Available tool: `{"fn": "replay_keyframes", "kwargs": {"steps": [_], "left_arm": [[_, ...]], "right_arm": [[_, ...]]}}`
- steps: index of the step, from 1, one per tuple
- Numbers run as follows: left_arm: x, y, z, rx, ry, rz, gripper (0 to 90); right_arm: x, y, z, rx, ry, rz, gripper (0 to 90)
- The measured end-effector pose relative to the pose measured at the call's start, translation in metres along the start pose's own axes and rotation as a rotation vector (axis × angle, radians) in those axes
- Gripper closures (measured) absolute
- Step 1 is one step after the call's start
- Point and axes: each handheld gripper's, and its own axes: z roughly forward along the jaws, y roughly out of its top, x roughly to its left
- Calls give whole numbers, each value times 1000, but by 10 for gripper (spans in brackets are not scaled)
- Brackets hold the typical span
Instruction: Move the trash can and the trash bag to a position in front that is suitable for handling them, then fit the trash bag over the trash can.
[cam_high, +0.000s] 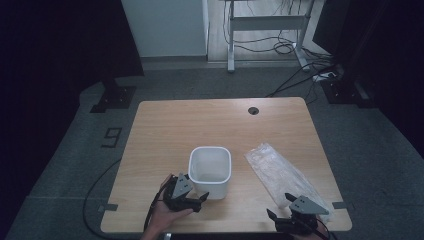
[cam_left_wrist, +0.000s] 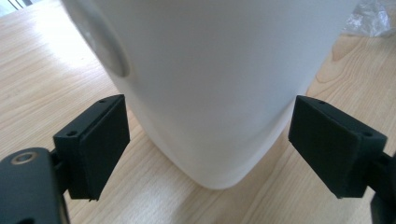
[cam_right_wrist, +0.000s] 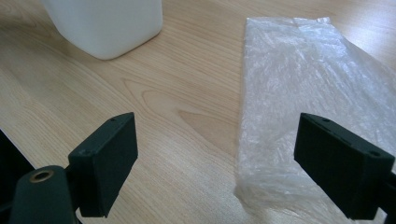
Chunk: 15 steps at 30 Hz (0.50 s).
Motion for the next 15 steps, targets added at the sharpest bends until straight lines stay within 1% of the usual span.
{"fn": "replay_keyframes", "kwargs": {"steps": [4,9,10,11,13,15], "left_arm": [[5,-10,-13,2,22,-1,121],[21,-26,-27,17,54,-45,121],[21,-26,-27,17,54,-45,121],[23,-30,-31,26,56,-43,121],[25,-34,-32,34,58,-45,121],[26,-35,-32,36,60,-44,120]], "right_arm": [[-4,1,-4,-15,2,7,136],[-14,0,-10,-29,-17,28,136],[-14,0,-10,-29,-17,28,136],[-18,-1,-12,-28,-24,33,137],[-25,-3,-13,-19,-36,42,139],[-27,-4,-13,-17,-41,46,143]]}}
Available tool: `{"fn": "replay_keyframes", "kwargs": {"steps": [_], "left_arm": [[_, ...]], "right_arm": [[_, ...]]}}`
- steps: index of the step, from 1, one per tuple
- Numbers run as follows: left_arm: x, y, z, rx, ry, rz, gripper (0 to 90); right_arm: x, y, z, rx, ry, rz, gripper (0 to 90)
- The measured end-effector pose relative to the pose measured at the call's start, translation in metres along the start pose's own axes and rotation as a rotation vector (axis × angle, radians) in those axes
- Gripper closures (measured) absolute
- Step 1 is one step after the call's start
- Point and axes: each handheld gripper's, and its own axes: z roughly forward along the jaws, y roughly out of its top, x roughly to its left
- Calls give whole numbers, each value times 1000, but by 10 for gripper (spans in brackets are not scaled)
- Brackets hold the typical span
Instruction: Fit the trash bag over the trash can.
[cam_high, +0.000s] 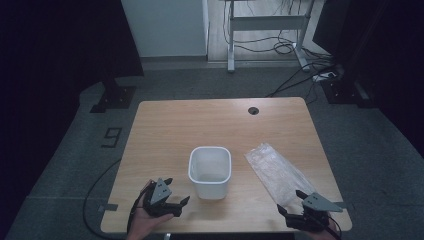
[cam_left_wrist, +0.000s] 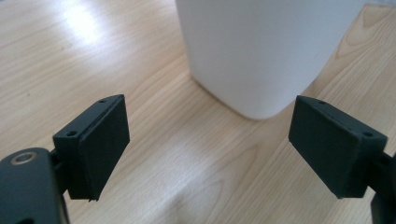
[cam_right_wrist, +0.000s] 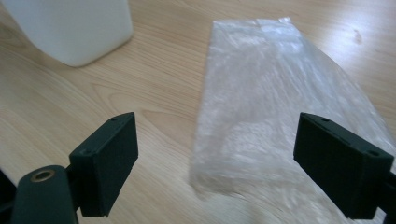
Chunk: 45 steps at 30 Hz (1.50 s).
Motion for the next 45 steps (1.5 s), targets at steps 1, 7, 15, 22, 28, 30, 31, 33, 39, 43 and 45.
{"fn": "replay_keyframes", "kwargs": {"steps": [1,7,15,22,28,30,31,33,39,43,45], "left_arm": [[2,-1,0,4,4,-7,120],[4,-4,3,31,11,-2,120],[6,-6,6,48,11,-4,121],[5,-5,6,52,16,-4,122],[7,-5,5,45,20,-11,125],[7,-5,5,45,20,-11,126],[7,-5,5,46,21,-11,126],[7,-5,5,46,20,-10,127],[6,-5,6,48,19,-8,130],[5,-4,6,44,21,-6,133],[5,-4,6,43,22,-8,135]], "right_arm": [[-2,-1,0,5,-3,0,143],[-14,-8,4,44,-13,4,146],[-12,-6,19,83,12,-24,163],[-8,1,45,143,18,-38,170],[-10,-1,51,187,-11,-31,210],[-12,-1,51,187,-20,-20,254],[-13,-1,51,190,-29,-12,272],[-15,-1,50,192,-26,1,292],[-18,-3,47,172,-46,7,505],[-19,-3,45,164,-47,-8,689],[-18,-3,44,168,-55,-28,769]]}}
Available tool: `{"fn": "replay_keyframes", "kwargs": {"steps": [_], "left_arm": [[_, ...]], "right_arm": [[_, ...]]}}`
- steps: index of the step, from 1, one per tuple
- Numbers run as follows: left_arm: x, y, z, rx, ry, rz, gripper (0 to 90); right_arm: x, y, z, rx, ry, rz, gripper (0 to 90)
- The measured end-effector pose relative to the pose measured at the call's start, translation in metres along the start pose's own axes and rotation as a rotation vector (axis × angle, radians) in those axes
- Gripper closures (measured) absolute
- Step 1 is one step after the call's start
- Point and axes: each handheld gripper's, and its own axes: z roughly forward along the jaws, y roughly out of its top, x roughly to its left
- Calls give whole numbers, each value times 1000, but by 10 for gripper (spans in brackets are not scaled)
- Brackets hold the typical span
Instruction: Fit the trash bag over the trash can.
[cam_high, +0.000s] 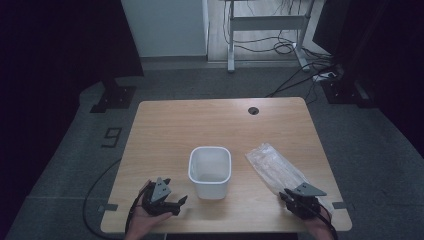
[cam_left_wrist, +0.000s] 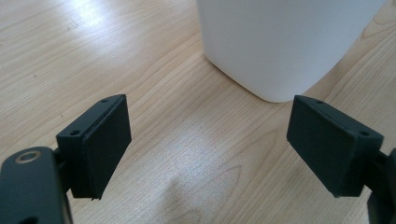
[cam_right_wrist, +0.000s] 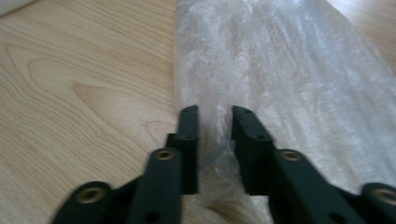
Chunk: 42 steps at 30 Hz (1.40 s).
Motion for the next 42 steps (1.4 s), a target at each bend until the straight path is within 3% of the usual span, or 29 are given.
{"fn": "replay_keyframes", "kwargs": {"steps": [6,25,42], "left_arm": [[1,1,-1,-8,9,1,137],[0,10,-13,-66,36,5,143],[-2,19,-21,-99,35,11,148]], "right_arm": [[-1,-1,-1,1,-38,-22,876],[0,10,-33,-168,-44,-51,887],[5,24,-52,-271,-41,-42,889]]}}
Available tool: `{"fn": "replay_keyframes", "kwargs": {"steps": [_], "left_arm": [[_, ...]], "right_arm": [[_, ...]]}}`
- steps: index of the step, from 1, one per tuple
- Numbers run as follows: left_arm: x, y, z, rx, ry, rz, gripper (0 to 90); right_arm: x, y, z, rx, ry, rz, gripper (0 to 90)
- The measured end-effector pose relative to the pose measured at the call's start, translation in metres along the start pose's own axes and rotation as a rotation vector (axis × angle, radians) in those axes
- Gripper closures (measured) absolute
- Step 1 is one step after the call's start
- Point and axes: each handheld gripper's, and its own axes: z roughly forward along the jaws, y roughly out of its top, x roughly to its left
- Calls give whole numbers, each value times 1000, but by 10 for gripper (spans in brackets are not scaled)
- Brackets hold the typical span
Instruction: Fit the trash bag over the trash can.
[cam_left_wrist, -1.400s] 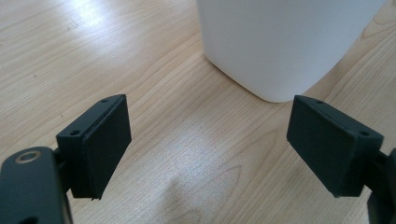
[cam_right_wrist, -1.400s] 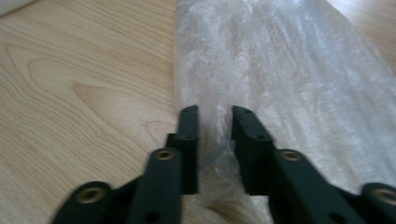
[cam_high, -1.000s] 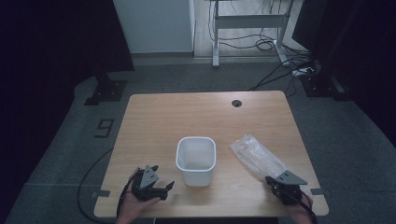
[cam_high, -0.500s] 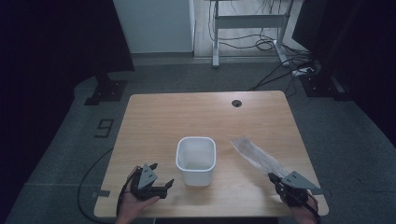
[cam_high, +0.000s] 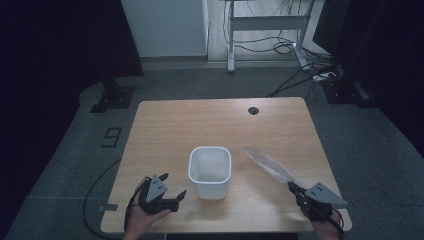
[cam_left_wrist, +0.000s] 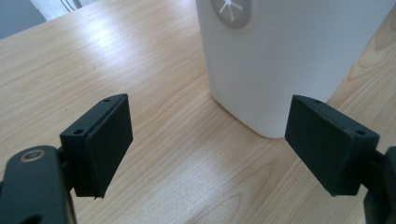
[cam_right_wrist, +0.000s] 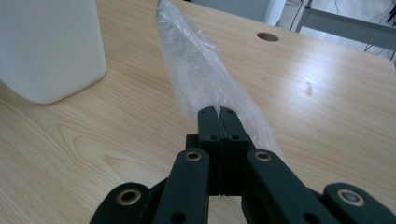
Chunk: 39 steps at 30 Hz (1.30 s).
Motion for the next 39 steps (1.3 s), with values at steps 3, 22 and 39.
{"fn": "replay_keyframes", "kwargs": {"steps": [3,22,39], "left_arm": [[0,2,-1,-5,-2,1,150],[5,17,-11,-40,-14,-11,160],[8,53,-25,-84,-72,-11,192]], "right_arm": [[0,4,-2,-13,5,5,890],[-4,48,-30,-121,-6,-18,890],[1,82,-42,-164,12,-71,890]]}}
